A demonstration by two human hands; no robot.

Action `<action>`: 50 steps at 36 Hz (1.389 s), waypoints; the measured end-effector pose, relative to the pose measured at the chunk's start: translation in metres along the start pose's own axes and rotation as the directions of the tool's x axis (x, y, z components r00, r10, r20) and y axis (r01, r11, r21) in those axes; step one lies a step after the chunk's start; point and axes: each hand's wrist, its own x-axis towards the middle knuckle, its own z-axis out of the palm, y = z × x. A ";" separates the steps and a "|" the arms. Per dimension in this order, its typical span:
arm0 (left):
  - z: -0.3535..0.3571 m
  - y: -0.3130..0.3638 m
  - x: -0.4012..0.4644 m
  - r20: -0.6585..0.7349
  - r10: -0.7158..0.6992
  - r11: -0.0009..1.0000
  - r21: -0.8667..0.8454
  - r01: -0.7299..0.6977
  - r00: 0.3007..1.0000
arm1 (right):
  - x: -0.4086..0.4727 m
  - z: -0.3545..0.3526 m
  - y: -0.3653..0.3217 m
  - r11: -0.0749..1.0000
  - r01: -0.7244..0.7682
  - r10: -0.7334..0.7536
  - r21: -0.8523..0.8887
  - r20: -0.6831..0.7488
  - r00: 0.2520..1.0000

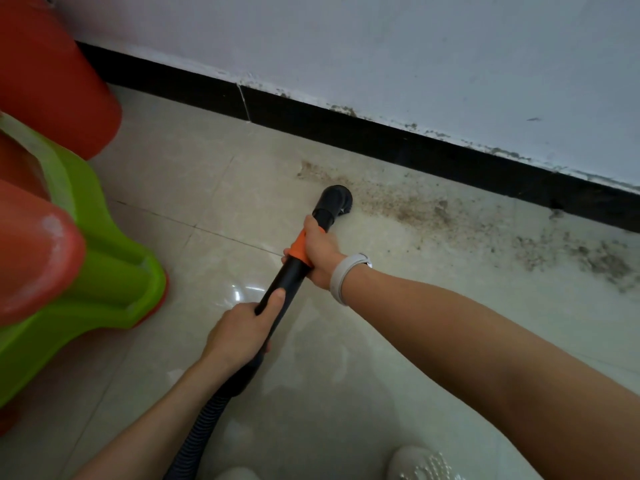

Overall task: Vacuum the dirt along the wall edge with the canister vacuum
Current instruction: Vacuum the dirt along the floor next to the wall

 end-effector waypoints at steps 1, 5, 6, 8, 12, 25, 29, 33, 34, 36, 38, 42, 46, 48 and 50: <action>0.002 0.001 -0.001 0.008 0.008 1.000 0.011 -0.008 1.000 | 0.000 -0.004 0.001 1.000 0.002 -0.002 0.005 -0.005 1.000; 0.009 0.005 -0.001 0.046 0.035 0.999 0.036 -0.037 0.998 | -0.003 -0.020 0.002 0.999 0.011 -0.009 0.049 -0.027 1.000; 0.012 0.006 -0.001 0.060 0.045 0.998 0.040 -0.047 0.997 | -0.003 -0.024 0.002 0.998 0.012 -0.010 0.061 -0.032 0.999; 0.017 0.009 -0.001 0.091 0.060 0.997 0.053 -0.065 0.994 | -0.004 -0.035 0.002 0.997 0.015 -0.011 0.082 -0.047 0.999; 0.029 0.021 0.002 0.137 0.079 0.992 0.092 -0.092 0.987 | -0.005 -0.058 -0.001 0.992 0.026 -0.016 0.120 -0.086 0.996; 0.066 0.071 0.004 0.310 0.156 0.966 0.153 -0.211 0.938 | -0.018 -0.134 -0.016 0.963 0.059 0.006 0.262 -0.240 0.971; 0.072 0.080 0.003 0.315 0.172 0.957 0.169 -0.234 0.933 | -0.020 -0.145 -0.021 0.961 0.068 0.006 0.268 -0.265 0.964; 0.058 0.072 0.006 0.249 0.169 0.963 0.166 -0.213 0.954 | -0.019 -0.127 -0.022 0.965 0.075 -0.013 0.251 -0.241 0.970; 0.053 0.069 0.007 0.218 0.168 0.965 0.162 -0.205 0.961 | -0.018 -0.117 -0.024 0.969 0.078 -0.023 0.236 -0.227 0.974; 0.041 0.060 0.011 0.139 0.157 0.972 0.151 -0.178 0.978 | -0.015 -0.093 -0.028 0.975 0.097 -0.059 0.198 -0.189 0.980; 0.028 0.048 0.015 0.055 0.134 0.984 0.115 -0.139 0.990 | -0.010 -0.064 -0.032 0.981 0.128 -0.108 0.146 -0.139 0.984; 0.002 0.019 0.023 -0.050 0.057 0.997 -0.053 -0.060 0.997 | -0.001 -0.005 -0.030 0.985 0.159 -0.159 0.066 -0.004 0.987; -0.018 0.002 0.028 -0.091 -0.040 0.973 -0.231 0.018 0.995 | 0.007 0.041 -0.018 0.989 0.146 -0.149 0.036 0.129 0.980; -0.024 -0.002 0.032 -0.085 -0.093 0.953 -0.297 0.064 0.992 | 0.009 0.056 -0.012 0.993 0.119 -0.122 0.025 0.183 0.976; -0.028 -0.006 0.038 -0.071 -0.136 0.935 -0.339 0.104 0.988 | 0.012 0.066 -0.008 0.995 0.092 -0.097 0.030 0.228 0.969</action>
